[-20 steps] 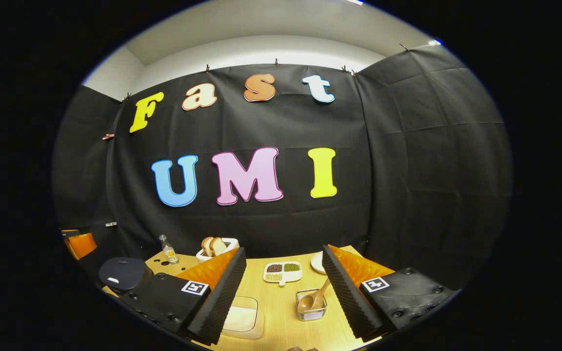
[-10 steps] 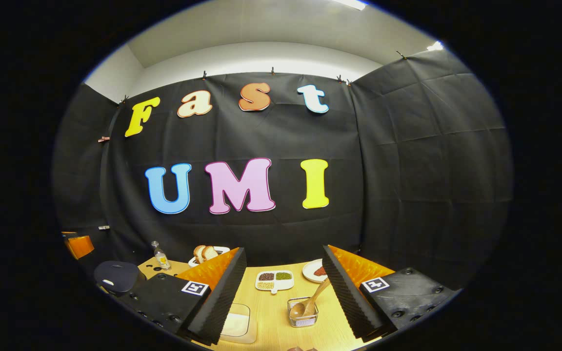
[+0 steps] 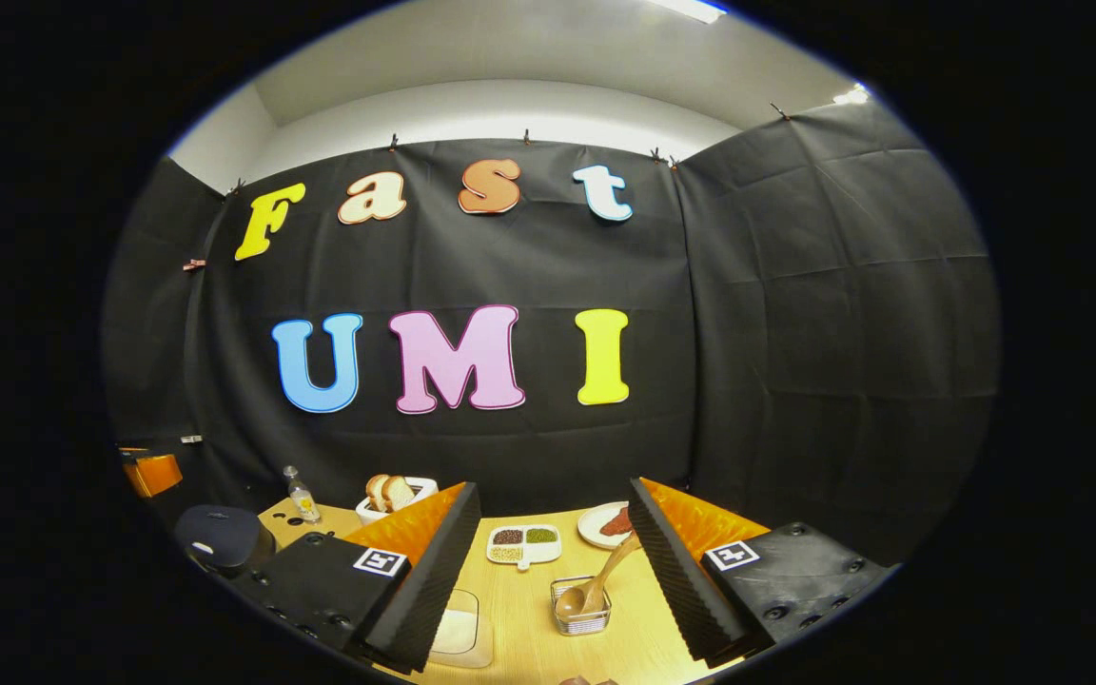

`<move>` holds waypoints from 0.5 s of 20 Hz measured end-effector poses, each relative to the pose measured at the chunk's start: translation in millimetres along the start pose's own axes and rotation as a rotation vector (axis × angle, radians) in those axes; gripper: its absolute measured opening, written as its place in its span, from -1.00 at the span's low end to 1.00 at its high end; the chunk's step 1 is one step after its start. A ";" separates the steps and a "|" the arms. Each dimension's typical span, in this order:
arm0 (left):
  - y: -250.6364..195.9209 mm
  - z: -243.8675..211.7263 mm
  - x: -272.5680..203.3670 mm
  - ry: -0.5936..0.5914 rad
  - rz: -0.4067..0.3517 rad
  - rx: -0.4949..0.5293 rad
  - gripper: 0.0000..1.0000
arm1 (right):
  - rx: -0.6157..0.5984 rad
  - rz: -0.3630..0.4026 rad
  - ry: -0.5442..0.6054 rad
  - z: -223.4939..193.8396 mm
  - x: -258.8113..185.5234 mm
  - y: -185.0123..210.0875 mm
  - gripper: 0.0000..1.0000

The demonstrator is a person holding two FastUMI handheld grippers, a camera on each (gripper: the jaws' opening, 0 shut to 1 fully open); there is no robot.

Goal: Close the left gripper, press the button to open the rice cooker; take a wooden spoon from the chopstick holder with the right hand, scoop a spoonful of rice and pour it into the rice cooker, then put the wooden spoon back into the chopstick holder.

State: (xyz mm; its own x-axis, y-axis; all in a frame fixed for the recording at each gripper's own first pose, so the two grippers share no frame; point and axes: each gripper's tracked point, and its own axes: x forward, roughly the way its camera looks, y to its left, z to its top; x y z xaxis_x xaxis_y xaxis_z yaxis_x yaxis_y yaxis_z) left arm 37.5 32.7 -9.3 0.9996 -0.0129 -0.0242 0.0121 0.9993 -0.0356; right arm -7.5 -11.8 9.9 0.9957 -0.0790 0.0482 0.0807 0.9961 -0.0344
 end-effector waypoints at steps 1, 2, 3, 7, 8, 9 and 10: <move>4.6 -0.1 1.7 0.004 0.003 -0.001 0.97 | -0.005 0.002 0.003 -1.4 -0.3 1.4 0.96; 11.3 -2.1 5.7 0.014 0.010 -0.005 0.97 | -0.008 0.005 0.004 -2.7 -0.9 3.7 0.96; 17.9 -5.7 9.0 0.034 0.012 -0.014 0.97 | -0.011 0.007 0.007 -4.2 -1.6 6.0 0.96; 54.1 -15.8 18.1 0.106 0.042 -0.032 0.86 | -0.003 0.026 0.029 -14.4 -3.1 15.9 1.00; 61.3 -20.8 19.3 0.129 0.044 -0.037 0.70 | -0.004 0.032 0.036 -18.2 -3.1 18.1 1.00; 70.5 -25.2 20.5 0.151 0.052 -0.043 0.60 | -0.009 0.038 0.043 -20.5 -4.2 20.5 1.00; 81.4 -29.6 21.1 0.174 0.062 -0.050 0.36 | -0.016 0.039 0.050 -22.7 -4.2 20.7 1.00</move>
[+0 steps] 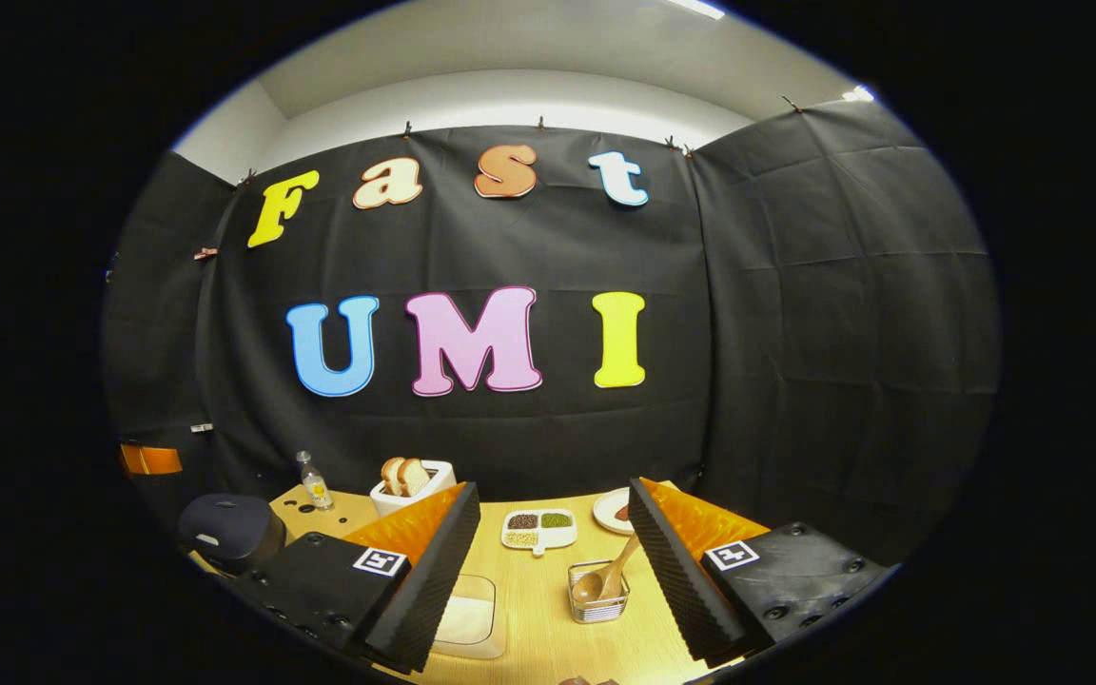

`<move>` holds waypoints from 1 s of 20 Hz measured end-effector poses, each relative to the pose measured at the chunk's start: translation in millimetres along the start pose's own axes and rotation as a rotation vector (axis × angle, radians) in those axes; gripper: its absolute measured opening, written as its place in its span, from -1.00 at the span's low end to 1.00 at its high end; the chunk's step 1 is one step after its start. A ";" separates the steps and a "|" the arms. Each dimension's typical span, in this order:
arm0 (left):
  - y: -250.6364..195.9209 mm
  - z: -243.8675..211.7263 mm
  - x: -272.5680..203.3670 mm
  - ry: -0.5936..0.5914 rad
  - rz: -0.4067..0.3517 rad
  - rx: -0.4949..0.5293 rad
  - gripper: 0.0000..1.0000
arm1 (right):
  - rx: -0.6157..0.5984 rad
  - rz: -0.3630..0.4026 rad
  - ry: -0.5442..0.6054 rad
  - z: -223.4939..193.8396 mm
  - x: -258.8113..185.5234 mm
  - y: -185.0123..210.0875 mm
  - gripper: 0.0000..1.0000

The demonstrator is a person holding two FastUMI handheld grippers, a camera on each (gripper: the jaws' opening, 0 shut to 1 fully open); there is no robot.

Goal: Close the left gripper, press the button to open the rice cooker; take a wooden spoon from the chopstick holder with the right hand, scoop a spoonful of rice and pour it into the rice cooker, then put the wooden spoon back into the chopstick holder.

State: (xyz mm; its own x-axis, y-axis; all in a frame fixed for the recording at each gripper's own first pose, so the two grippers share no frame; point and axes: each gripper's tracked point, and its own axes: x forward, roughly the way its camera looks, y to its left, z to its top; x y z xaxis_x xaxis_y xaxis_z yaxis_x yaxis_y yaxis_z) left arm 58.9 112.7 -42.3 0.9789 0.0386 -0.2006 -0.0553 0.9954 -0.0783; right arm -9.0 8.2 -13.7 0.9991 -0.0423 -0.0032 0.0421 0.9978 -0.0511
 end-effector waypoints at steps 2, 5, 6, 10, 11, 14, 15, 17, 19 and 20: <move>15.6 -11.3 3.9 0.056 0.008 -0.016 0.12 | -0.001 -0.006 0.003 -0.9 -0.4 -2.1 0.96; 35.2 -32.6 11.0 0.138 0.014 -0.044 -0.27 | 0.008 -0.018 0.011 -4.0 -1.4 -4.8 0.96; 42.1 -41.9 15.5 0.161 0.016 -0.051 -0.48 | 0.008 -0.021 0.018 -6.1 -2.6 -4.2 0.96; 62.0 -77.1 24.0 0.256 0.015 -0.035 -0.85 | -0.007 -0.035 0.033 -9.2 -8.3 -9.0 0.96; 61.0 -84.1 24.9 0.275 0.000 -0.037 -0.86 | -0.007 -0.040 0.039 -10.5 -9.7 -10.7 0.96; 58.3 -104.8 30.4 0.313 -0.025 -0.032 -0.89 | -0.009 -0.054 0.060 -16.8 -12.2 -15.0 0.96; 58.8 -109.6 33.0 0.320 -0.025 -0.024 -0.89 | -0.010 -0.057 0.066 -17.9 -13.5 -15.9 0.96; 58.2 -119.7 37.8 0.338 -0.032 -0.025 -0.89 | -0.013 -0.063 0.075 -20.2 -16.4 -17.8 0.96; 56.1 -129.5 42.3 0.360 -0.042 -0.033 -0.89 | -0.022 -0.065 0.084 -22.6 -19.9 -18.9 0.96; 57.0 -134.6 42.9 0.374 -0.040 -0.028 -0.89 | -0.025 -0.066 0.090 -25.2 -20.6 -19.8 0.96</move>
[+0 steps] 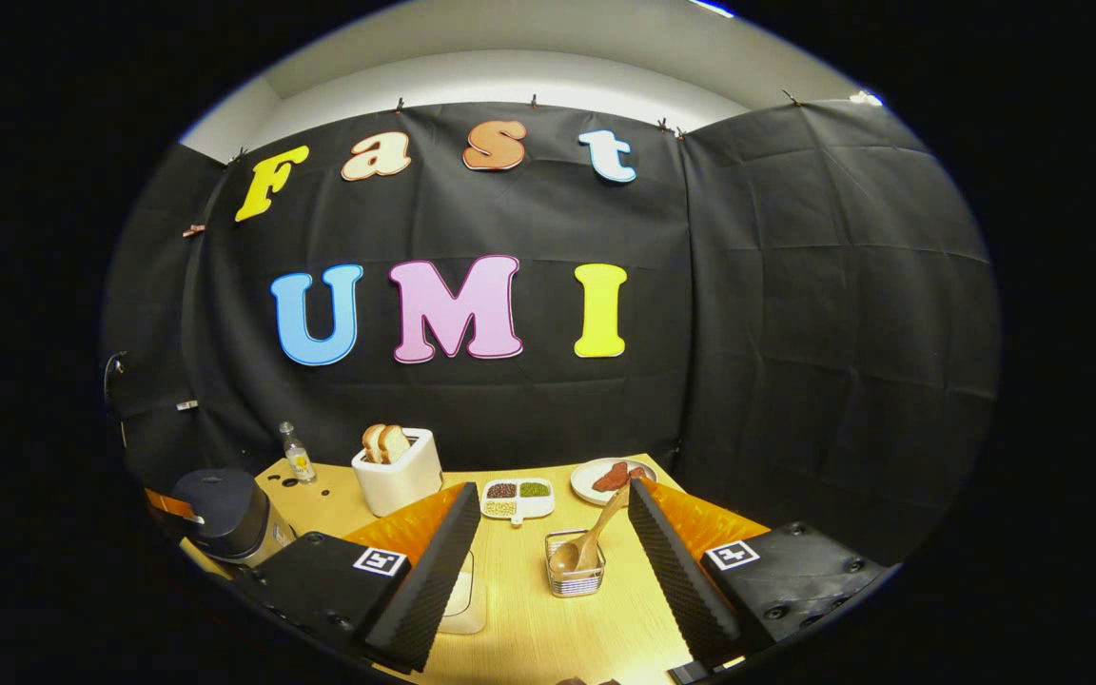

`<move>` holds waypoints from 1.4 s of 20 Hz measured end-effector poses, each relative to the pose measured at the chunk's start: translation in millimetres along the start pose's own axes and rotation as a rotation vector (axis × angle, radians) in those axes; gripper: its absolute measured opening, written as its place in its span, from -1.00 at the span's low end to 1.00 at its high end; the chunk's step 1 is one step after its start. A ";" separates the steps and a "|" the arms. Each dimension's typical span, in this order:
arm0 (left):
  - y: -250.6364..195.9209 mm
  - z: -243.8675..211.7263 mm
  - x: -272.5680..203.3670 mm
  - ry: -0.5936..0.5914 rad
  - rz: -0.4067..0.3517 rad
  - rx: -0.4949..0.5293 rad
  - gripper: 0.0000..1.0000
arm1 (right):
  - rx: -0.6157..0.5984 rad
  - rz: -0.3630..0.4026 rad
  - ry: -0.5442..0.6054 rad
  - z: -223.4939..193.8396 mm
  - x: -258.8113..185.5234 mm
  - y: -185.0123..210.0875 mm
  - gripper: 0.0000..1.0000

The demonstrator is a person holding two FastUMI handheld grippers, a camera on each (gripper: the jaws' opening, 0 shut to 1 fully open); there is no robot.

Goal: Close the left gripper, press the button to open the rice cooker; take a wooden spoon from the chopstick holder with the right hand, scoop a spoonful of rice and pour it into the rice cooker, then put the wooden spoon back into the chopstick holder.

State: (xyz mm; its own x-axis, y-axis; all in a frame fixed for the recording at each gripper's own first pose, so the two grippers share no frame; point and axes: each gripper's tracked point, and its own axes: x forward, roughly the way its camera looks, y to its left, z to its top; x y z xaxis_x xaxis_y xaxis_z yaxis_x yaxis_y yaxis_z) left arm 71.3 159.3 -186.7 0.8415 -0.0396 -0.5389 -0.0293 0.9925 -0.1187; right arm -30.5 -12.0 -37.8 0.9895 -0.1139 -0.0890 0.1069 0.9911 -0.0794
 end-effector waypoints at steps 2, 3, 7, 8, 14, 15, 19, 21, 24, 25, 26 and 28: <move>-2.3 -1.5 0.7 -0.005 0.009 0.023 -0.88 | -0.005 -0.003 0.012 -3.5 -1.5 -1.3 0.96; -3.0 -4.9 -0.6 -0.001 0.014 0.041 -0.88 | -0.009 -0.005 0.017 -4.9 -1.0 -1.7 0.96; -1.6 -10.2 5.0 0.023 0.033 0.061 -0.87 | -0.013 0.006 0.039 -10.1 2.3 3.2 0.96; -1.2 -9.0 3.0 0.014 0.026 0.049 -0.88 | -0.016 0.011 0.041 -11.2 2.8 4.4 0.96; -0.9 9.3 -11.6 -0.082 0.026 0.002 -0.89 | 0.000 0.021 0.063 -16.3 12.8 -1.5 0.95; -0.9 25.6 -21.6 -0.140 0.055 0.020 -0.88 | 0.014 0.022 0.079 -19.1 14.3 -4.2 0.94; -10.8 109.8 -74.5 -0.398 0.169 0.026 -0.89 | 0.034 0.016 0.114 -32.8 25.6 -20.3 0.96; -21.1 137.6 -94.5 -0.470 0.181 0.014 -0.89 | 0.054 0.008 0.126 -40.0 35.2 -28.7 0.96; -33.4 142.3 -113.1 -0.511 0.219 0.057 -0.87 | 0.076 -0.004 0.146 -50.6 57.4 -42.8 0.96; -40.3 140.8 -118.2 -0.517 0.219 0.066 -0.85 | 0.078 -0.004 0.152 -53.2 65.8 -47.4 0.96; -49.9 137.8 -122.1 -0.518 0.213 0.062 -0.84 | 0.081 -0.006 0.162 -57.4 75.3 -53.3 0.97; -63.0 126.3 -124.1 -0.501 0.210 0.041 -0.84 | 0.099 0.002 0.195 -67.5 93.1 -60.6 0.96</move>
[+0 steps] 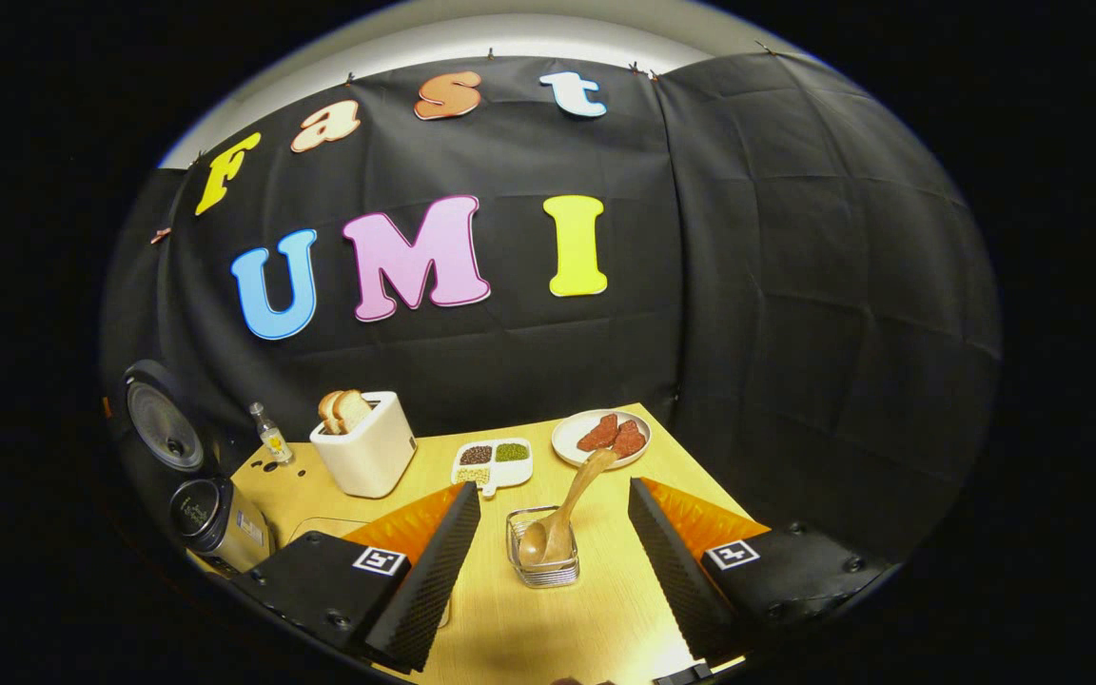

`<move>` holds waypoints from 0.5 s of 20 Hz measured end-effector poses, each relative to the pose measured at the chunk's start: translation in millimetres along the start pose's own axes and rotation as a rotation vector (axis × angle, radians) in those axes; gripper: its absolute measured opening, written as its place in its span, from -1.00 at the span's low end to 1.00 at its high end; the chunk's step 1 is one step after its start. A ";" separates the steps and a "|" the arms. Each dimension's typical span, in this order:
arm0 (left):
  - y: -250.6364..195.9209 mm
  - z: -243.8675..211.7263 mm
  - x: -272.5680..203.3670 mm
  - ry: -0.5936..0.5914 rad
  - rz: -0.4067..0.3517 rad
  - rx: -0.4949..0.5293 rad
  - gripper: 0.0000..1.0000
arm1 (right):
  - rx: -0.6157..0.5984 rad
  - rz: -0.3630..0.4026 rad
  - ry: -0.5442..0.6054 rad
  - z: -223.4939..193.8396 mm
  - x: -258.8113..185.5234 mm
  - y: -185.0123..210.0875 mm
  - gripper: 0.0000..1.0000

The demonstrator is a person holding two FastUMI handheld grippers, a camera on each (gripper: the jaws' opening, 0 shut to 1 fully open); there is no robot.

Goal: Close the left gripper, press the button to open the rice cooker; take a wooden spoon from the chopstick holder with the right hand, scoop a spoonful of rice and pour it into the rice cooker, then put the wooden spoon back into the chopstick holder.

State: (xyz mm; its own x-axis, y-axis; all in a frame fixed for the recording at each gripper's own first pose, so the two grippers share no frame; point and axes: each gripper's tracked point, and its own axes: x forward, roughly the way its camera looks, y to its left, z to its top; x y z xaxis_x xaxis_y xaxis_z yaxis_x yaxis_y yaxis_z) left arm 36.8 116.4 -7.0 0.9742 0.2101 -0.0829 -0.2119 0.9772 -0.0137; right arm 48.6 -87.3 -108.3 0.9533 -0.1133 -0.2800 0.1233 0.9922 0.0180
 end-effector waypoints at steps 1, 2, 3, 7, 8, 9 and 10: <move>-5.2 -4.6 -4.8 0.010 0.005 -0.009 -0.84 | 0.007 0.000 0.011 -1.9 10.1 -4.5 0.97; -10.2 -9.5 -9.3 0.020 0.012 -0.016 -0.77 | 0.015 0.003 0.022 -4.6 19.2 -8.7 0.97; -15.3 -13.3 -13.7 0.024 0.014 -0.022 -0.61 | 0.024 0.005 0.035 -7.3 28.9 -11.9 0.97; -40.6 -39.8 -26.4 0.072 -0.005 -0.023 0.66 | 0.108 0.007 0.128 -28.0 67.0 -20.8 0.97; -47.0 -47.0 -28.4 0.086 -0.005 -0.024 0.92 | 0.135 0.007 0.145 -31.6 75.4 -21.8 0.96; -52.5 -52.7 -30.8 0.102 0.000 -0.028 0.91 | 0.153 0.007 0.161 -36.6 84.1 -23.6 0.97; -57.4 -59.4 -32.4 0.119 0.004 -0.032 0.91 | 0.164 0.003 0.177 -43.0 93.5 -26.3 0.97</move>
State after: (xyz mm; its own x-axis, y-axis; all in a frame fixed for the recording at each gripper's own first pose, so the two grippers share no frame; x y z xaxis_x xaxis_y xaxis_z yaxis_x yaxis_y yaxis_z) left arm 12.7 51.6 -62.7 0.9575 0.2069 -0.2008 -0.2199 0.9745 -0.0448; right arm 122.6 -121.9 -176.2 0.8925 -0.0848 -0.4430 0.1769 0.9693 0.1708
